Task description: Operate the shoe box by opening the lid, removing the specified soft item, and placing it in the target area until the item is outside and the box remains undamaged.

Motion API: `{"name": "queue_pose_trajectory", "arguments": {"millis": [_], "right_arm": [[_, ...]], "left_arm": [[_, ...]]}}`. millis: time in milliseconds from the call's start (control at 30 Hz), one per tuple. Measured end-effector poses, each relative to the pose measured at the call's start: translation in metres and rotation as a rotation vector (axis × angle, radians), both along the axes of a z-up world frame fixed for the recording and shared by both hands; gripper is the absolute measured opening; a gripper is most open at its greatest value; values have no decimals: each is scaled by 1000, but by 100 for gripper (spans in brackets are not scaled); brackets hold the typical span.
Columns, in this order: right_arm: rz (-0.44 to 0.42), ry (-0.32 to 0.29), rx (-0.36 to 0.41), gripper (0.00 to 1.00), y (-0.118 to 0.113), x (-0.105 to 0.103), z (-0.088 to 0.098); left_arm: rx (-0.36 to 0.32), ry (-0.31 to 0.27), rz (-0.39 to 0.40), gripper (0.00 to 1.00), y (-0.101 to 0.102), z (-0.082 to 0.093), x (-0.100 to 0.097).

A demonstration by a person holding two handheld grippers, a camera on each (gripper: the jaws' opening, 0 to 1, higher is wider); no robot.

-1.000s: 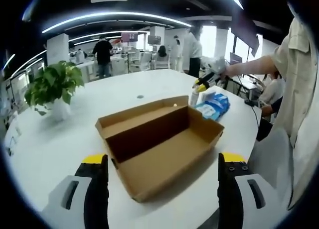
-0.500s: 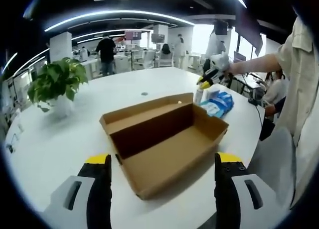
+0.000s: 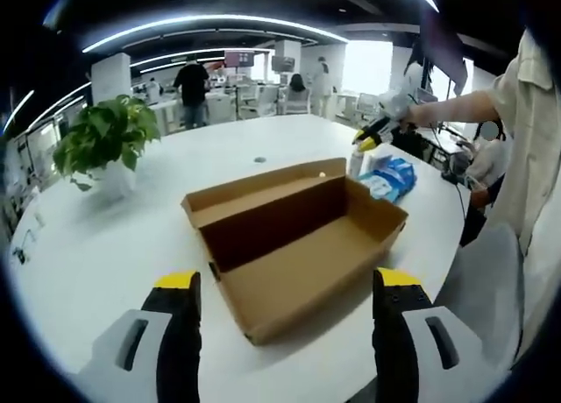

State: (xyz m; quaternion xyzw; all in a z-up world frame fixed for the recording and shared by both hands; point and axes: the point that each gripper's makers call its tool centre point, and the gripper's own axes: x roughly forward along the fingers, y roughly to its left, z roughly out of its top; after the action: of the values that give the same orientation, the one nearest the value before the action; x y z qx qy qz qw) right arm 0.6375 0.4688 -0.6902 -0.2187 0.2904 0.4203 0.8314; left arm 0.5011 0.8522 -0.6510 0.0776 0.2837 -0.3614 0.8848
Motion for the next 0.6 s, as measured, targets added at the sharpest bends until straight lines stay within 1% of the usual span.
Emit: {"name": "queue_pose_trajectory", "arguments": {"millis": [200,467,533,600], "right_arm": [[-1,-3,3,19,0,0,5],[-16,-9,6,23,2,-1,15],[-46,1,19,24,3,0,19],[-85,23,41,26,5,1,23]], "left_arm": [[10,2,15,77,3,-3,2],[37,1,58,63,12,-9,5],[40,1,70,60,14,-11,5],[40,5,78,55,15,-12,5]]}}
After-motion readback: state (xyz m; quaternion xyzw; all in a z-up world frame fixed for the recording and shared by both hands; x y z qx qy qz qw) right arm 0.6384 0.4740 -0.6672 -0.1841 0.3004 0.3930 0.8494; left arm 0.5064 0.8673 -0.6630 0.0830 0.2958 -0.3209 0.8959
